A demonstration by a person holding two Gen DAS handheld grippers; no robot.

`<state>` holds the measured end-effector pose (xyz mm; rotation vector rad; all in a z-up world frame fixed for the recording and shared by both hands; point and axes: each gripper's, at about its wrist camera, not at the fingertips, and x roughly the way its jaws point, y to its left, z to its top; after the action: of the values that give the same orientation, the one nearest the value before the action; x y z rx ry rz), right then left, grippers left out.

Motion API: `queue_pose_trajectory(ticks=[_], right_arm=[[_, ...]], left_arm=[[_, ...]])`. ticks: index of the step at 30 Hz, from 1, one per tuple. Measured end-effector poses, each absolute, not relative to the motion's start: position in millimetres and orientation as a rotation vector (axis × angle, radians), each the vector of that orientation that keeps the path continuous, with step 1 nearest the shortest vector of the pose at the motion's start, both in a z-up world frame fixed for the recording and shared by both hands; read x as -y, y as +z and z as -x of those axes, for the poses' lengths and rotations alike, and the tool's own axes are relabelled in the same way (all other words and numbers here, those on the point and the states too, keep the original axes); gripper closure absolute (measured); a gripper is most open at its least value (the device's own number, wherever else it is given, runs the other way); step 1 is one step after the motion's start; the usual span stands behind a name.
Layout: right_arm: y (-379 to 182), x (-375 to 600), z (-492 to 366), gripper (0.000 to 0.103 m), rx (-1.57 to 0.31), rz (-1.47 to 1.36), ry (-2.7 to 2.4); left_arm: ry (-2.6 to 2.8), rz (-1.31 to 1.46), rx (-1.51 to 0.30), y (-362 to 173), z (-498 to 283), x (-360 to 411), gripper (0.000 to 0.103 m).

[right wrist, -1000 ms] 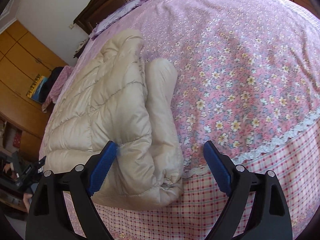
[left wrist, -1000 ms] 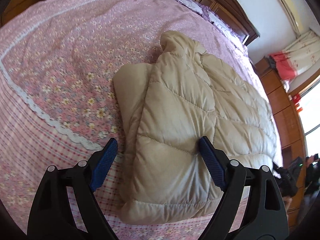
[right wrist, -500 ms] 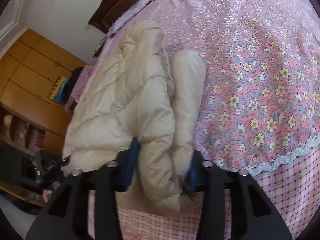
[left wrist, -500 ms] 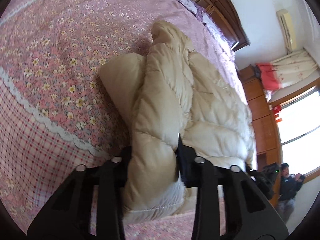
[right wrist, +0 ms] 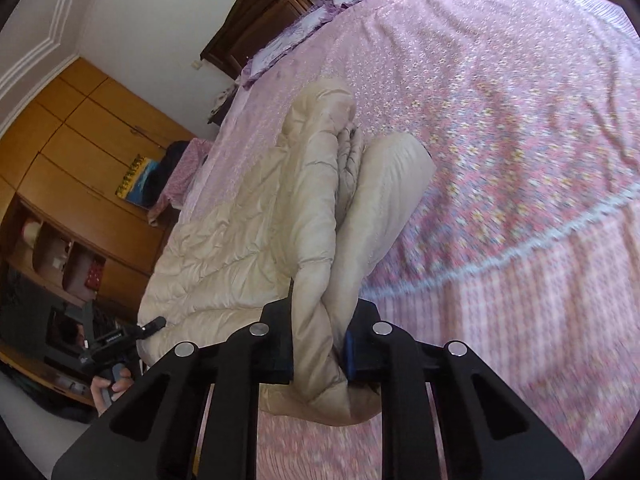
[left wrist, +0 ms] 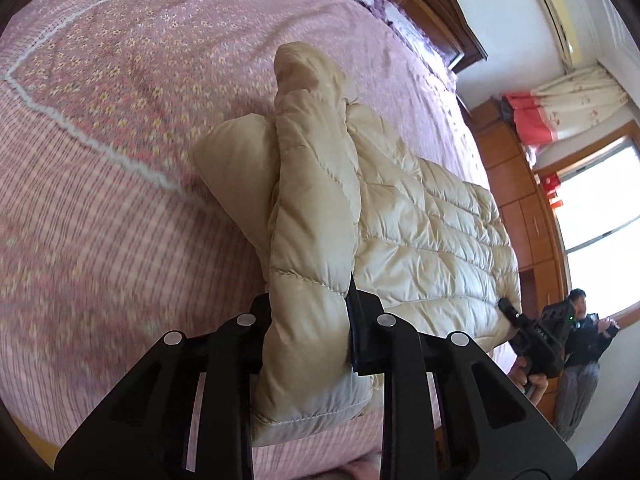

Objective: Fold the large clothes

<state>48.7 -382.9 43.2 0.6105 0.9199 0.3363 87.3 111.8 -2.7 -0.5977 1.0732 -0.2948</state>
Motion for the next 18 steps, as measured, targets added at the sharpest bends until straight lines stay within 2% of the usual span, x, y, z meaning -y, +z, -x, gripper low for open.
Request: queue_pose_trajectory(ticks=[3,6,10,16,18], right_arm=[[44,387,-38,0.085,-0.932,-0.606,0.325],[37,389,-27,0.085,-0.946,-0.612,0.319],[18,390,-34,0.084,-0.978,-0.621,0.29],[2,390,-33,0.071,-0.986,-0.568,0.239],[1,391,-30,0.06,-0.987,-0.554,0.227]], left_arm=[[-0.276,0.572,-1.085,-5,-73,-109,0.078],[-0.24,0.526,-1.103,-16,-64,-106,0.073],[-0.199,0.492,-1.108,-24,-67,-102,0.056],[-0.093,0.281,-1.026,4,-67,-91,0.044],[-0.08,0.233,-0.99,19,-65,-87,0.039]])
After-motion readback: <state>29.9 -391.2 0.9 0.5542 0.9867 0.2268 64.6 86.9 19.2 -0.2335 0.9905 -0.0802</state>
